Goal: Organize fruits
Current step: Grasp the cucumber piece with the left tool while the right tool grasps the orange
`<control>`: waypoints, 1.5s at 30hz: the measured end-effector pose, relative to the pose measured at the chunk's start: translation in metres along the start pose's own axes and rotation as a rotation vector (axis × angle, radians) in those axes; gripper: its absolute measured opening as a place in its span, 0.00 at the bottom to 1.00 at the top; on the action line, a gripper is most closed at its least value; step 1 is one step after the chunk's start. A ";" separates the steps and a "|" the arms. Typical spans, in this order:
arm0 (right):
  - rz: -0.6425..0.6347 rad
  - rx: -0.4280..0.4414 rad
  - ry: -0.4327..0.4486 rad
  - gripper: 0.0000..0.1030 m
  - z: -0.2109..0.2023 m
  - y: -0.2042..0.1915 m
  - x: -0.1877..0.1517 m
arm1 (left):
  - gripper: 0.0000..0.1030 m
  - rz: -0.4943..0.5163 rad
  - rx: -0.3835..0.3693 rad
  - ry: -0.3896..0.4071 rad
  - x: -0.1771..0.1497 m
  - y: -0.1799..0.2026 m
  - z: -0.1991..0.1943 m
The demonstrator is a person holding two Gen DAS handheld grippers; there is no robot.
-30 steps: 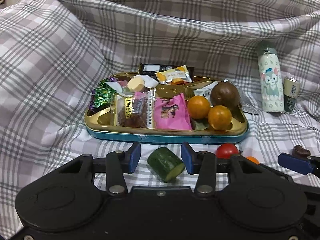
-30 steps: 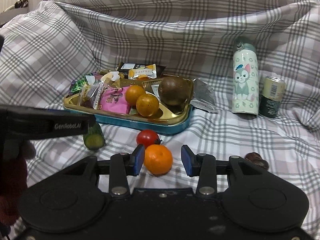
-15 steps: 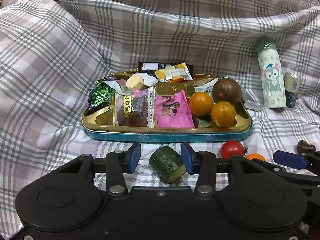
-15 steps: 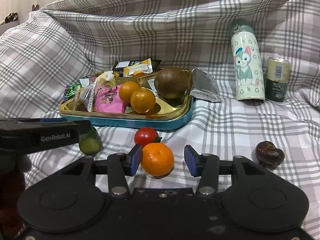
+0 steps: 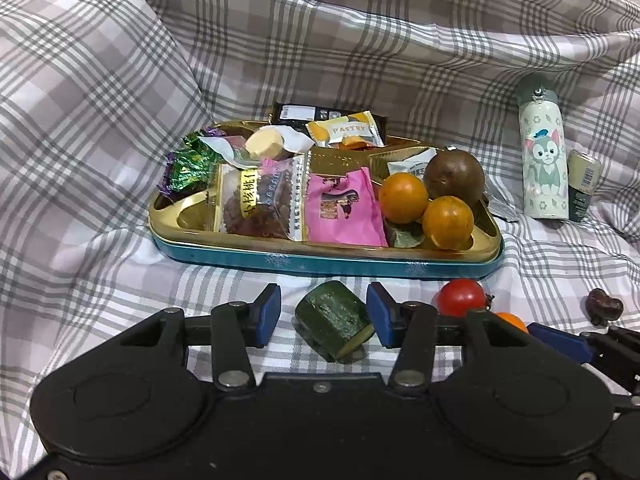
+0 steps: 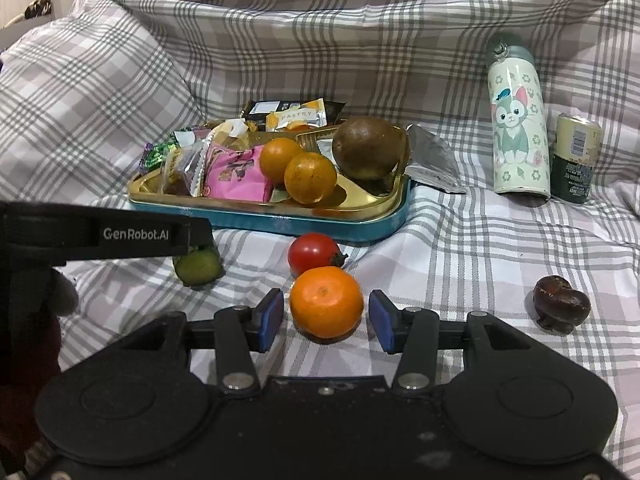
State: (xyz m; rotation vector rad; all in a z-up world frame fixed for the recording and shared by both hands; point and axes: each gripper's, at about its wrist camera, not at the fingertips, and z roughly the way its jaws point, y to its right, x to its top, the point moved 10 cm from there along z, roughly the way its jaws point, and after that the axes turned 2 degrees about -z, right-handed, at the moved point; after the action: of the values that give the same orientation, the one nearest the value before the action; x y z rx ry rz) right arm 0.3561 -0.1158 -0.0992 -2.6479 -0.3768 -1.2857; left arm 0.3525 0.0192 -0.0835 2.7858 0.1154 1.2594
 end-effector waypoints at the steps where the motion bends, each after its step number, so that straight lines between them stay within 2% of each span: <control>1: -0.006 -0.006 0.002 0.49 0.000 0.000 0.000 | 0.55 0.002 -0.001 0.000 0.000 0.001 0.000; 3: -0.016 -0.021 0.015 0.49 0.000 0.000 0.000 | 0.55 0.008 -0.005 0.000 -0.001 0.002 0.000; 7: -0.035 -0.048 0.003 0.41 0.002 0.002 -0.001 | 0.55 0.023 -0.020 -0.003 -0.002 0.007 0.001; 13: -0.032 -0.082 -0.007 0.40 -0.003 0.007 -0.002 | 0.55 0.056 -0.050 -0.006 -0.006 0.013 0.002; 20: -0.046 -0.113 -0.005 0.40 -0.011 0.013 -0.004 | 0.55 0.099 -0.071 -0.045 -0.016 0.026 0.007; 29: -0.036 -0.121 -0.003 0.40 -0.015 0.018 -0.004 | 0.55 0.126 -0.053 -0.068 -0.024 0.032 0.013; 32: -0.028 -0.127 -0.004 0.40 -0.016 0.021 -0.003 | 0.54 0.128 -0.049 -0.061 -0.024 0.031 0.011; 38: -0.026 -0.148 0.005 0.40 -0.019 0.026 -0.003 | 0.43 0.132 -0.067 -0.032 -0.024 0.035 0.004; 45: 0.020 -0.143 0.000 0.40 -0.021 0.036 -0.004 | 0.43 0.094 -0.096 0.001 -0.017 0.035 -0.009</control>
State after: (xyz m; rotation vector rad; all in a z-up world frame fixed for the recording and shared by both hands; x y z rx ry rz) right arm 0.3486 -0.1559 -0.0908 -2.7602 -0.2671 -1.3551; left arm 0.3353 -0.0169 -0.0866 2.7373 -0.0748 1.2504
